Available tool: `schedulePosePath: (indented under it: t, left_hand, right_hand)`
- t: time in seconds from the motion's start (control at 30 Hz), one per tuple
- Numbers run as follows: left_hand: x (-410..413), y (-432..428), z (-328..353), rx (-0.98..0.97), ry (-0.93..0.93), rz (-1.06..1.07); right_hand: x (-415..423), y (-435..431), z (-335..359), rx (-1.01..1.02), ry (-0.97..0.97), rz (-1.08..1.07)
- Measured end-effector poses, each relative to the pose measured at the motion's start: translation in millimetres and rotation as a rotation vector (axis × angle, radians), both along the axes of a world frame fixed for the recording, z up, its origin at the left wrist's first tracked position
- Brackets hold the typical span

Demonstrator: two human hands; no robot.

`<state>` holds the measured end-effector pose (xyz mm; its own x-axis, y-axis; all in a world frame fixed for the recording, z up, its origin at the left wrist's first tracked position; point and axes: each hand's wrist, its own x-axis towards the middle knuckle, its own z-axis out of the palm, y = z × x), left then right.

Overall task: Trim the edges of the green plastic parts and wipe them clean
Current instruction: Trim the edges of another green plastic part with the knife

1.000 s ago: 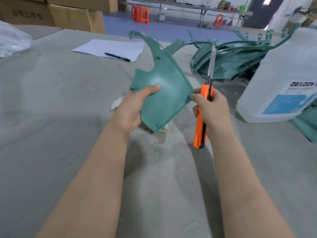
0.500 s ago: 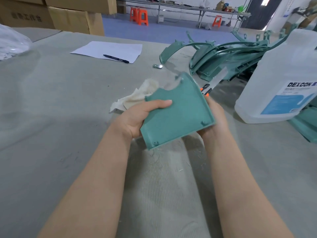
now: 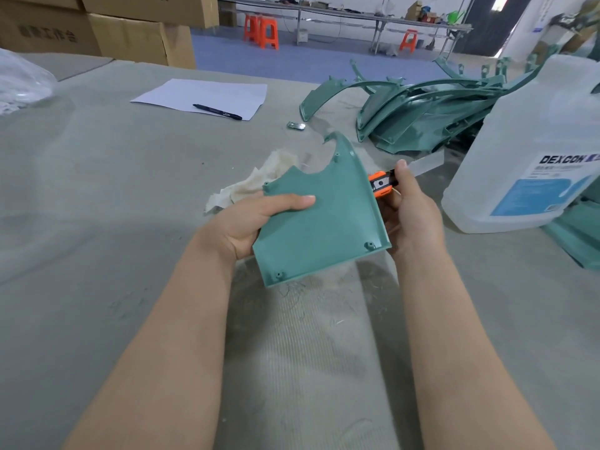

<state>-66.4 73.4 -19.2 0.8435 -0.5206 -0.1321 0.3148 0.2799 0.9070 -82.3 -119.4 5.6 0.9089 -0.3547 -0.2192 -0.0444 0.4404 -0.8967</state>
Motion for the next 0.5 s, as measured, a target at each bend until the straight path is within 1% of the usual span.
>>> schedulePosePath:
  t: [0.27,0.5]
  left_hand:
    - [3,11,0,0.016,-0.024,0.05]
    - [4,19,1,0.042,0.017,0.124]
  right_hand:
    - [6,-12,-8,0.004,-0.036,-0.048]
    - [9,-34,-11,0.103,0.028,-0.273]
